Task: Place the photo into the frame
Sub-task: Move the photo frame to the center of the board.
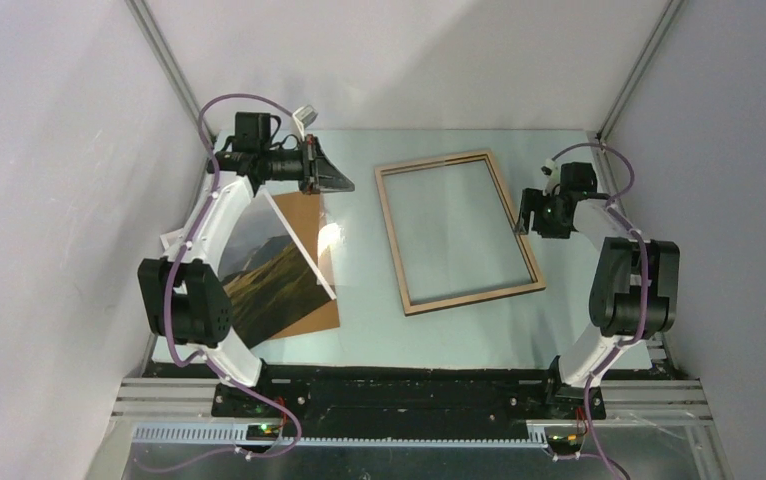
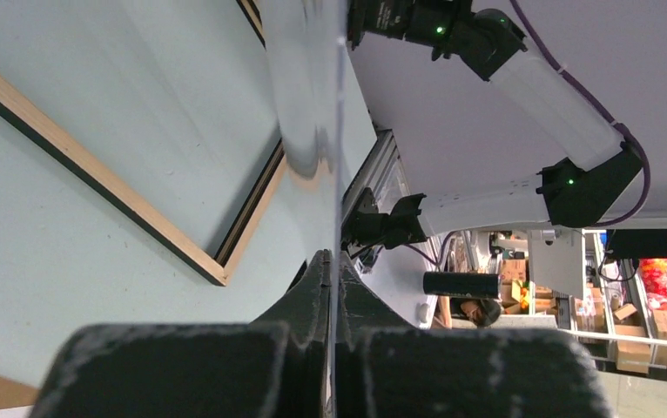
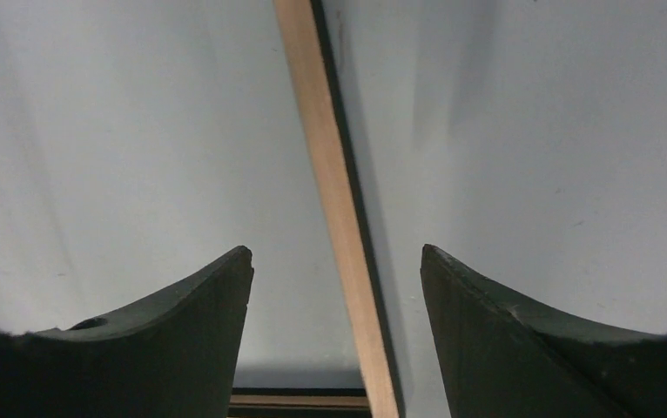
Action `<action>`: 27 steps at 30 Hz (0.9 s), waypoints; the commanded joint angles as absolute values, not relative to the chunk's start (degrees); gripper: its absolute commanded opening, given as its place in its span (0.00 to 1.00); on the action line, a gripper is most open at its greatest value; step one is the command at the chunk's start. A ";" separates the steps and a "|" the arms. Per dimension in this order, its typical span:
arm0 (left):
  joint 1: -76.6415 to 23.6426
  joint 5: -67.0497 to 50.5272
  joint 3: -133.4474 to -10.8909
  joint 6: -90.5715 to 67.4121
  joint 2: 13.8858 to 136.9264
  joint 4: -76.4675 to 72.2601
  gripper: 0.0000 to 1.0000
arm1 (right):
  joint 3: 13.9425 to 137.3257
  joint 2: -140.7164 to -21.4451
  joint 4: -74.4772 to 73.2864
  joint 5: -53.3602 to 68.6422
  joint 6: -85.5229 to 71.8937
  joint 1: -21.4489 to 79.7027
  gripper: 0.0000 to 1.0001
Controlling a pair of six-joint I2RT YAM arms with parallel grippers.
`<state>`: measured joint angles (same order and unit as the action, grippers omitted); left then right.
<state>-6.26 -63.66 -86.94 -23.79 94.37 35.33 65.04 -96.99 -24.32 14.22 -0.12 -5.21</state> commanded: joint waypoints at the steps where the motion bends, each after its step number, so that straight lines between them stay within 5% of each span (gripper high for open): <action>1: -6.65 -64.35 -87.10 -28.96 90.27 29.27 0.00 | 66.97 -99.07 -24.90 8.46 4.31 -4.38 0.71; 9: -6.87 -62.65 -87.57 -34.25 90.11 24.50 0.00 | 66.98 -102.39 -26.63 8.57 4.17 -3.37 0.46; 18: -7.93 -58.84 -87.17 -38.37 91.13 17.27 0.00 | 66.78 -102.21 -30.26 10.89 2.10 -1.94 0.05; 27: -9.34 -57.42 -78.47 -53.94 93.36 -6.57 0.00 | 62.15 -96.78 -30.58 10.52 0.66 5.89 0.00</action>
<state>-8.60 -58.04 -79.59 -46.33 93.03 6.35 64.16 -101.14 -29.52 10.44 1.67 1.76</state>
